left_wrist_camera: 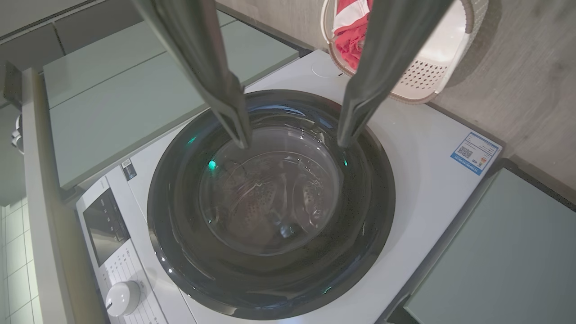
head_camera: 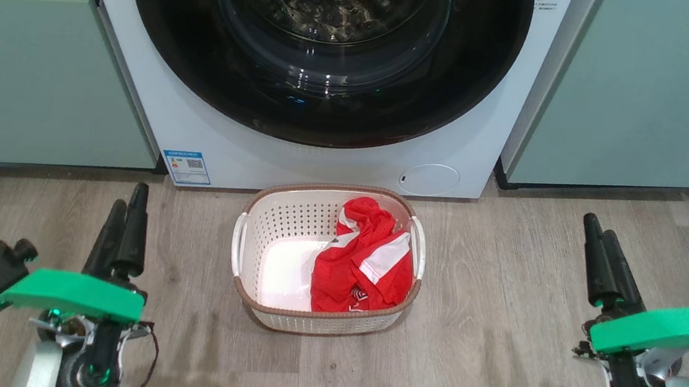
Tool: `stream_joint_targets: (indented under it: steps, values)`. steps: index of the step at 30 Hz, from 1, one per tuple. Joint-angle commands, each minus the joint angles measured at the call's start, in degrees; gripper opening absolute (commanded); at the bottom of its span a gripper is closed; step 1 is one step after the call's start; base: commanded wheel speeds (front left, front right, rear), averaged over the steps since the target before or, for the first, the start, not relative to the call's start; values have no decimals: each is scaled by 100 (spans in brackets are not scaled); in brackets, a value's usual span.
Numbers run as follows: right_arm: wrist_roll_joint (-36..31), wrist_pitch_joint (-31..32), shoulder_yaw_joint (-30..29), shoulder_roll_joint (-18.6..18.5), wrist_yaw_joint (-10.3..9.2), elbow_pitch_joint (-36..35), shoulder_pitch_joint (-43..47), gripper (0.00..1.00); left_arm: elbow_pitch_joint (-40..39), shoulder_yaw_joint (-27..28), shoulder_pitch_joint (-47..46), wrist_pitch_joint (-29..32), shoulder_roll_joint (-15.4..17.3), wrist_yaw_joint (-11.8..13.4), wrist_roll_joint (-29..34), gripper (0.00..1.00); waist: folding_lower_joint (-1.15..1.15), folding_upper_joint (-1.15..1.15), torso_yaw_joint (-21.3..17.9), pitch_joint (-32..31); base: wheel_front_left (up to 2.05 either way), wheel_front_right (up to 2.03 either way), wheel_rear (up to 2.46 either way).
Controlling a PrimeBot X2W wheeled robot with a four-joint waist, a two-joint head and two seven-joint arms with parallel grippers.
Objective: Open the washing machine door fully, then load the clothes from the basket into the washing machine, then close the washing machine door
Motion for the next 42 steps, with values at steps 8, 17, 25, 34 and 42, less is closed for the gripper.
stream_joint_targets:
  steps: [8,17,25,34,42]
  values:
    - [-947,-90,123,-2,0,-198,-305,100,-309,-44,-307,-185,175,129,1042,100,0,0,-2,34,0,0,0]
    - [-1686,-208,125,49,0,-51,-356,100,-274,-178,-349,-320,248,233,1772,100,0,0,-1,105,0,0,0]
    - [-2477,-318,190,104,0,44,-431,100,-184,-316,-398,-471,330,417,2525,100,0,0,-11,172,0,0,0]
    - [-3111,-376,233,149,0,114,-490,100,-120,-362,-450,-622,335,549,3057,100,0,0,-11,219,0,0,0]
    - [-3724,-408,275,180,0,94,-515,100,9,-408,-486,-755,380,597,3547,100,0,0,-14,246,0,0,0]
